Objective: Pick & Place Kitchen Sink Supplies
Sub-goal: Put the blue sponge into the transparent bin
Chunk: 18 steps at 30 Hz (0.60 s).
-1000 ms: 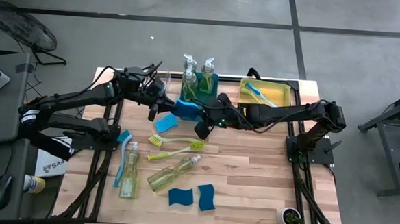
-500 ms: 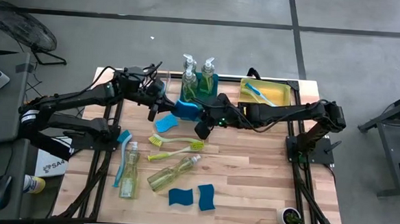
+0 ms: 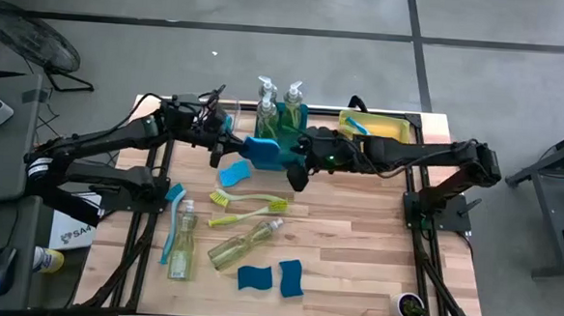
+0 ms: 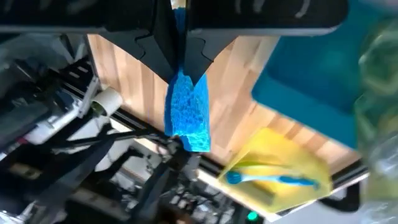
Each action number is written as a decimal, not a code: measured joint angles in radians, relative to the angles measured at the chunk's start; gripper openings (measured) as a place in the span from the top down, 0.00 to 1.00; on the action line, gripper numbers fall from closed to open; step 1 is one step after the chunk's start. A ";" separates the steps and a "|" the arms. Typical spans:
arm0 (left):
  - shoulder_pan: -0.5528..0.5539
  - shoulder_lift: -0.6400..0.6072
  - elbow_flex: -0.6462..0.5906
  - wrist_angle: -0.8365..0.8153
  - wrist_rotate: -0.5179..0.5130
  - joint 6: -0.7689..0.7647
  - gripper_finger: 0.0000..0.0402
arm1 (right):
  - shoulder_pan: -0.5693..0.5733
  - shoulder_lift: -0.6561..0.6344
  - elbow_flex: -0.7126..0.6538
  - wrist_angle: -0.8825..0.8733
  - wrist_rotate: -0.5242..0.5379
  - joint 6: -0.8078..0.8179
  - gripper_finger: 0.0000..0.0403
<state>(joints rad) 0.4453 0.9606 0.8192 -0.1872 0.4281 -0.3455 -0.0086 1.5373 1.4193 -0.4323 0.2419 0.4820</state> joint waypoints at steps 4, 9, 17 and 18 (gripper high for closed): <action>0.047 -0.040 0.000 -0.074 -0.037 -0.012 1.00 | 0.000 -0.038 0.000 -0.063 0.038 0.000 0.35; 0.103 -0.072 0.057 -0.230 -0.087 0.003 1.00 | 0.000 -0.053 0.000 -0.127 0.041 0.009 0.35; 0.178 -0.007 0.286 -0.606 -0.240 0.079 1.00 | 0.000 -0.053 0.000 -0.189 0.039 0.019 0.35; 0.187 0.010 0.311 -0.644 -0.262 0.079 1.00 | 0.000 -0.053 0.000 -0.191 0.039 0.019 0.35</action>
<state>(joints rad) 0.6324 0.9706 1.1298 -0.8316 0.1659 -0.2665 -0.0086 1.4841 1.4197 -0.6236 0.2808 0.5011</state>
